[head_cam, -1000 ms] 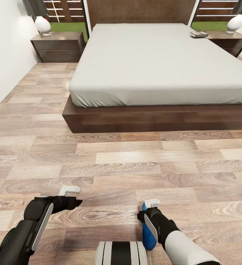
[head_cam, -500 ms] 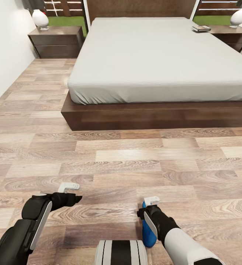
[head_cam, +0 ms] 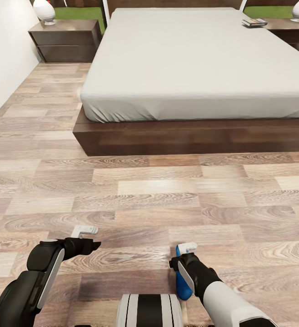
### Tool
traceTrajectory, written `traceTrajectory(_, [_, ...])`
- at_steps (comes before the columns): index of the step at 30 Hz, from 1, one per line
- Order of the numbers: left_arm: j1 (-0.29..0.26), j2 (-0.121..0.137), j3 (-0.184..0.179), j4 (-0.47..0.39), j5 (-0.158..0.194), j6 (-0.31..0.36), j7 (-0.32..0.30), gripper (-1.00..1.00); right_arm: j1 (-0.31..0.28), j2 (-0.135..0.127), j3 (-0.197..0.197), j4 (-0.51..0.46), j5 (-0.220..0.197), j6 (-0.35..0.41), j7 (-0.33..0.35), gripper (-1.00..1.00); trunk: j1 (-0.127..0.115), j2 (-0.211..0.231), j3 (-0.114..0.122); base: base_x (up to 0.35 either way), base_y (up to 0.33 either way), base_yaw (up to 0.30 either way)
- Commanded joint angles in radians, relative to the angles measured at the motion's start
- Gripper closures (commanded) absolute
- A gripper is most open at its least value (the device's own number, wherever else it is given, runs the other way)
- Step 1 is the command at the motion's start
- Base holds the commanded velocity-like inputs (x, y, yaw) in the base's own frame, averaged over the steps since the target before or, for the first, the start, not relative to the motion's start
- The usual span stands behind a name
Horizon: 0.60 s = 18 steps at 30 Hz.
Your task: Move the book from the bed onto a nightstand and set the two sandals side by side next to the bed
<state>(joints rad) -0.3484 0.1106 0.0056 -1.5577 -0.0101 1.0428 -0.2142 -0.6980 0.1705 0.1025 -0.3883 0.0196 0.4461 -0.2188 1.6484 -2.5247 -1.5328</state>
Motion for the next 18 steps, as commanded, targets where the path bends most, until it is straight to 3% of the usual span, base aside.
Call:
traceTrajectory(1, [0.0,0.0,0.001,-0.001,-0.001,0.004,-0.003,-1.0,0.0,0.0,0.006,-0.002,0.002,0.008,-0.004,-1.0,0.0,-0.001,-0.005,0.0,0.0,0.0])
traceTrajectory(4, [0.0,0.0,0.001,-0.001,-0.001,0.004,-0.003,-1.0,0.0,0.0,0.006,-0.001,0.001,0.008,-0.004,-1.0,0.002,-0.001,-0.016,0.0,0.0,0.0])
traceTrajectory(18, [-0.001,0.0,0.001,-0.001,-0.001,0.004,-0.003,-1.0,-0.001,0.0,0.006,-0.002,-0.004,0.007,-0.004,-1.0,0.002,-0.001,-0.016,0.0,0.0,0.0])
